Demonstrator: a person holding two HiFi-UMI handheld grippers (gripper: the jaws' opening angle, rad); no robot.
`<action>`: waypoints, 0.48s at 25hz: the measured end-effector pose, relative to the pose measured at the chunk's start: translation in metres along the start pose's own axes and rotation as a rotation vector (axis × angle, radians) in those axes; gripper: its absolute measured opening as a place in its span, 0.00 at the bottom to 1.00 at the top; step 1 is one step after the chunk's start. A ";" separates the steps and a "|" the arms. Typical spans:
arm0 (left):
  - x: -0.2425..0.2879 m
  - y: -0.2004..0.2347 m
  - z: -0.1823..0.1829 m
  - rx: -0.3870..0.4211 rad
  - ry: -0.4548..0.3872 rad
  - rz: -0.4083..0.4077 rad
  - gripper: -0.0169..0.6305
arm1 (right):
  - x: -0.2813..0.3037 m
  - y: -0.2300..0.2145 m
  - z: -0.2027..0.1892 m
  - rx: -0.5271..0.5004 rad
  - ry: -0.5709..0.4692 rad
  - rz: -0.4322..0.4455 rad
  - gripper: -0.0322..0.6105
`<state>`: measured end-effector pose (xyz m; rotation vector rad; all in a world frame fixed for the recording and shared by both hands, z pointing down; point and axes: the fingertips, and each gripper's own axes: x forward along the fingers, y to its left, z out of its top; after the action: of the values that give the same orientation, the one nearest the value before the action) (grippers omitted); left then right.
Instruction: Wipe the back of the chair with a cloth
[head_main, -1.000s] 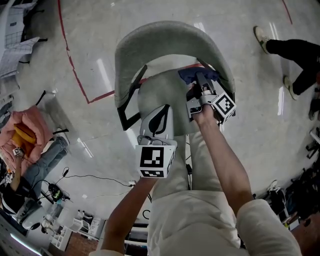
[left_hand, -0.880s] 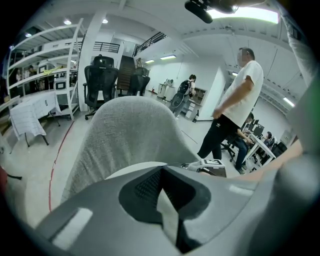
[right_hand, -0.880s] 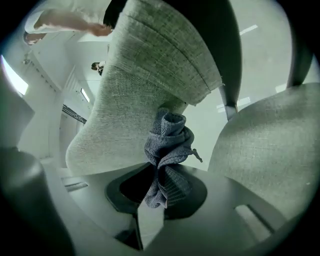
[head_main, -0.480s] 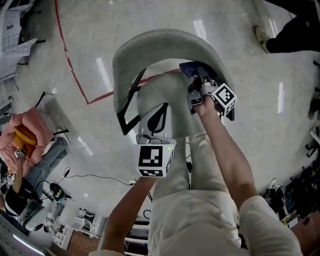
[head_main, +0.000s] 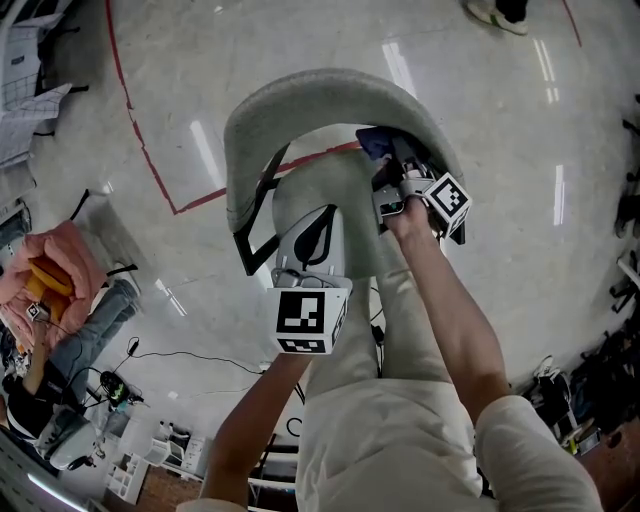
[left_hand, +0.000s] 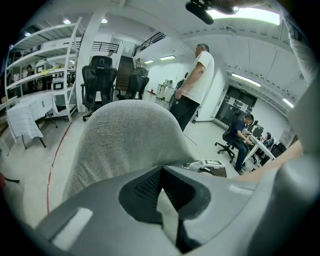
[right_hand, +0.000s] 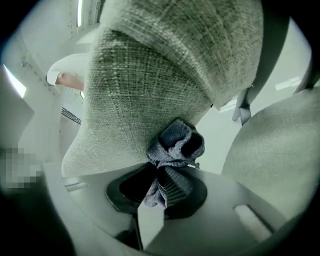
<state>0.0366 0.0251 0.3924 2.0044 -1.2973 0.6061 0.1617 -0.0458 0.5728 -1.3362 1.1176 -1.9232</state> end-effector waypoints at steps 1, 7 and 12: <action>0.000 -0.001 0.001 0.002 0.000 -0.002 0.03 | -0.001 0.004 0.000 0.010 -0.005 0.008 0.19; -0.004 -0.003 0.000 0.013 -0.004 -0.006 0.03 | -0.011 0.023 -0.003 0.065 -0.025 0.059 0.19; -0.008 -0.007 0.002 0.019 -0.013 -0.007 0.03 | -0.021 0.049 -0.007 0.089 -0.026 0.115 0.19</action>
<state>0.0403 0.0305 0.3841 2.0308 -1.2957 0.6055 0.1616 -0.0518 0.5190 -1.2196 1.0605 -1.8448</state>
